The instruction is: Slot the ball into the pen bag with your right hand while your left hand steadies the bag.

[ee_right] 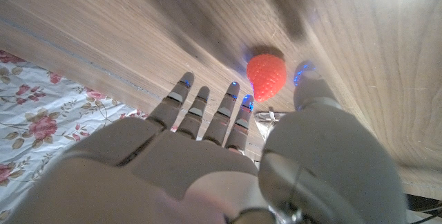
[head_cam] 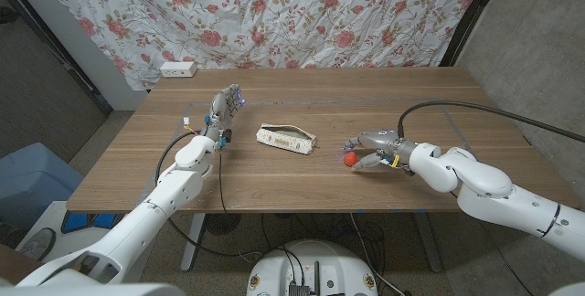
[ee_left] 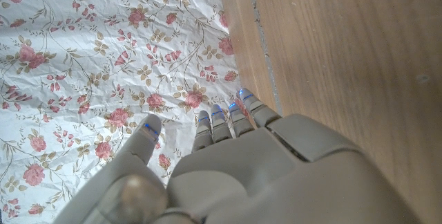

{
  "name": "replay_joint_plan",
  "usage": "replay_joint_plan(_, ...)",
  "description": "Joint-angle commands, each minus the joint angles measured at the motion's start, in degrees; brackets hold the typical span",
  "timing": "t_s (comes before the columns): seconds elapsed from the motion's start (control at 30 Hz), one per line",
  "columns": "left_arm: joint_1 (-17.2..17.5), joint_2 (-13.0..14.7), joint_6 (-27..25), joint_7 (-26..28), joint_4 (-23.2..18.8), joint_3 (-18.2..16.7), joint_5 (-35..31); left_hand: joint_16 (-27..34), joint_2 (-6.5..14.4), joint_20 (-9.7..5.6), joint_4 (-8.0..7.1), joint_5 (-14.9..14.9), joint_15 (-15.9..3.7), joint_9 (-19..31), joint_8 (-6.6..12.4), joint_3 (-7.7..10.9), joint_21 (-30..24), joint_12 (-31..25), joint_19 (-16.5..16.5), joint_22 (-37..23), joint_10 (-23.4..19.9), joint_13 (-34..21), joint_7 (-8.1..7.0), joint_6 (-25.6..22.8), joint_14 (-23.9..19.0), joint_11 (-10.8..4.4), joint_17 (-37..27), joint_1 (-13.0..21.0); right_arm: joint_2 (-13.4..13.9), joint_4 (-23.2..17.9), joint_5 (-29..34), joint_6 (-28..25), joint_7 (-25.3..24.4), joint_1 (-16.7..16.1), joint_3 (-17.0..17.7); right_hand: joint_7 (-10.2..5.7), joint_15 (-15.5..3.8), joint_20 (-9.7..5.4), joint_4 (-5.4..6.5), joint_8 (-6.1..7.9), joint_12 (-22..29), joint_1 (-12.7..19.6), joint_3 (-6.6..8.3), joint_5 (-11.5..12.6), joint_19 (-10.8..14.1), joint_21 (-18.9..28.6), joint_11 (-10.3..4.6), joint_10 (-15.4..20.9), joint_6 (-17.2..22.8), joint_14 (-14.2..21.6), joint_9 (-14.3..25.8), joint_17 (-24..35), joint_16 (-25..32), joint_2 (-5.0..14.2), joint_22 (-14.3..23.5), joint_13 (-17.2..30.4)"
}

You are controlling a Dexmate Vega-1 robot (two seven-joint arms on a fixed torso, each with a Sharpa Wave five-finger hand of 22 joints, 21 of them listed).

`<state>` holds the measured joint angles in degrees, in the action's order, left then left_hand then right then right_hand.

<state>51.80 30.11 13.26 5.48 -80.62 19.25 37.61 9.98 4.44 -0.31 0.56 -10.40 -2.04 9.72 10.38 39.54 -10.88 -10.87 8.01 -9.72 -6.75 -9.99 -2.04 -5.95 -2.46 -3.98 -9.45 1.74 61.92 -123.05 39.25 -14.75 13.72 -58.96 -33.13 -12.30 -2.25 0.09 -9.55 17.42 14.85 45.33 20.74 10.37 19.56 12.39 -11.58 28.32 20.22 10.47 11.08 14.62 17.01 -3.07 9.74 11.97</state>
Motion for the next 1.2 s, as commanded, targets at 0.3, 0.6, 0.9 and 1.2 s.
replay_joint_plan(0.3,1.3,0.7,-0.7,1.6,-1.7,-0.4,-0.1,0.2,3.0,0.35,0.09,0.0,-1.72,0.3,0.32,0.46,-0.2,-0.3,0.5,-0.2,-0.3,-0.2,-0.19,-1.0,-0.5,0.01,-0.3,-0.6,-2.0,2.9,1.7,2.0,-2.5,0.2,-0.5,-0.18,-4.87,-0.48,0.10,1.56,0.4,2.1,0.14,-0.2,1.5,-0.3,-0.87,5.8,4.5,3.3,0.2,0.0,1.7,0.52,0.2,0.1)
replay_joint_plan(0.6,1.3,0.6,-0.5,1.9,-1.8,-0.5,-0.3,0.2,3.0,0.40,0.06,0.0,-1.68,0.4,0.35,0.49,-0.2,-0.2,0.6,-0.2,-0.3,-0.2,-0.26,-1.2,-0.5,-0.13,-0.3,-0.6,-3.0,3.4,2.7,1.4,-3.0,0.2,-0.8,-0.20,-6.40,-0.91,0.14,2.44,0.6,3.9,0.11,-0.3,2.3,-0.5,-0.97,10.6,7.8,5.9,0.2,-0.1,2.9,1.04,0.2,0.2)
replay_joint_plan(0.9,1.3,0.8,-0.9,2.1,-2.1,-0.5,-0.4,0.2,3.0,0.39,0.02,0.0,-1.67,0.4,0.26,0.54,-0.2,-0.3,0.7,-0.2,-0.4,-0.2,-0.32,-1.1,-0.5,-0.07,-0.3,-0.6,-3.5,4.1,3.8,1.3,-3.9,0.4,-1.2,-0.19,-7.66,-1.15,0.28,4.09,0.8,4.7,-0.63,-0.2,3.1,-0.7,-1.03,14.6,12.4,8.1,0.5,0.0,4.1,0.89,0.2,0.8)
replay_joint_plan(1.2,1.5,0.8,-0.8,2.1,-2.4,-0.5,-0.4,0.2,3.0,0.50,-0.01,0.0,-1.52,0.4,0.21,0.58,-0.2,-0.3,0.7,-0.2,-0.4,-0.2,-0.37,-1.1,-0.5,-0.01,-0.3,-0.7,-3.6,4.7,4.2,1.8,-5.4,0.1,-1.2,-0.23,-8.07,-1.40,0.43,5.72,1.0,5.3,-1.43,-0.2,3.8,-0.8,-1.07,17.8,16.3,10.3,0.7,0.4,5.4,0.84,0.2,1.6)
